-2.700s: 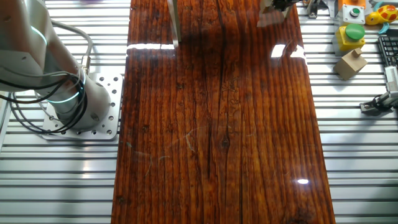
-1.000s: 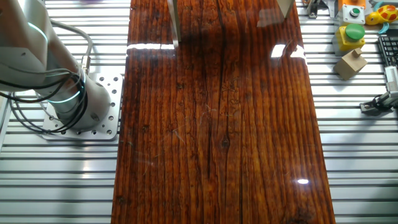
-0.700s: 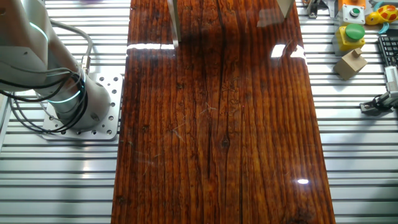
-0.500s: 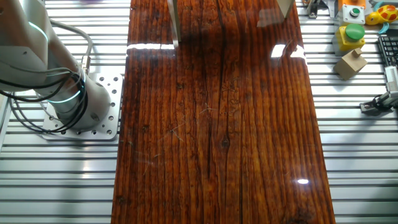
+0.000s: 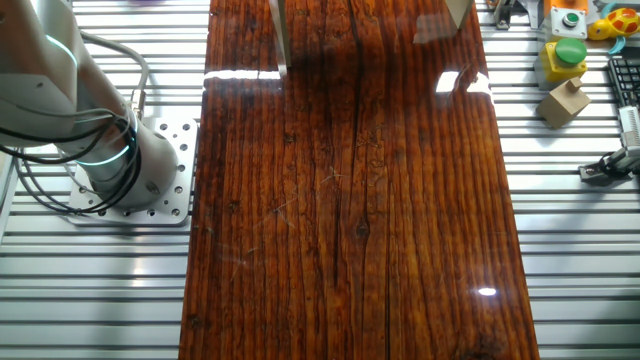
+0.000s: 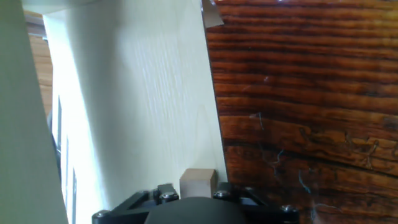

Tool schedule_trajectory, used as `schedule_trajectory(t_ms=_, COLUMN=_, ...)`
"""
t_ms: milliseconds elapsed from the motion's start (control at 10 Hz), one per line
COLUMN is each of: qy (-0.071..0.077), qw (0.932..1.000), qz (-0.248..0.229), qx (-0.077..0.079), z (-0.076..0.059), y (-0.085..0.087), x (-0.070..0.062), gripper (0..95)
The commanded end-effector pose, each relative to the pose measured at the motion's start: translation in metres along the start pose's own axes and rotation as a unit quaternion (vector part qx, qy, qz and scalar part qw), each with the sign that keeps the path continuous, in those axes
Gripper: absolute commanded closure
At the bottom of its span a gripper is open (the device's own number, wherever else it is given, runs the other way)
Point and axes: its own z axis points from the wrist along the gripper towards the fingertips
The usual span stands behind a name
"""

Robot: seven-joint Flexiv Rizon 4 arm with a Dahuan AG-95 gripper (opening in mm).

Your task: Put the object on the shelf

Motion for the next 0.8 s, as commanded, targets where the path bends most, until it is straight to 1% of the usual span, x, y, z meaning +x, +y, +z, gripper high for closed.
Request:
schedule_trajectory(t_ms=100, qy=0.002, qw=1.0000, qz=0.000, qx=-0.002, z=-0.010, y=-0.007, x=0.005, gripper=38.0)
schedule_trajectory(t_ms=200, qy=0.002, qw=1.0000, qz=0.000, qx=0.001, z=-0.016, y=-0.013, x=0.008, gripper=38.0)
schedule_trajectory(t_ms=300, qy=0.003, qw=1.0000, qz=-0.004, qx=0.002, z=-0.023, y=-0.022, x=0.010, gripper=57.0)
schedule_trajectory(t_ms=400, qy=0.003, qw=0.9999, qz=-0.011, qx=0.007, z=-0.026, y=-0.031, x=0.009, gripper=57.0)
schedule_trajectory(t_ms=500, qy=0.004, qw=0.9998, qz=-0.012, qx=0.013, z=-0.029, y=-0.041, x=0.006, gripper=95.0)
schedule_trajectory(t_ms=600, qy=0.007, qw=0.9996, qz=-0.016, qx=0.021, z=-0.031, y=-0.058, x=-0.001, gripper=95.0)
schedule_trajectory(t_ms=700, qy=0.009, qw=0.9995, qz=-0.021, qx=0.022, z=-0.033, y=-0.078, x=-0.008, gripper=95.0)
schedule_trajectory(t_ms=800, qy=0.011, qw=0.9993, qz=-0.026, qx=0.023, z=-0.033, y=-0.093, x=-0.011, gripper=95.0)
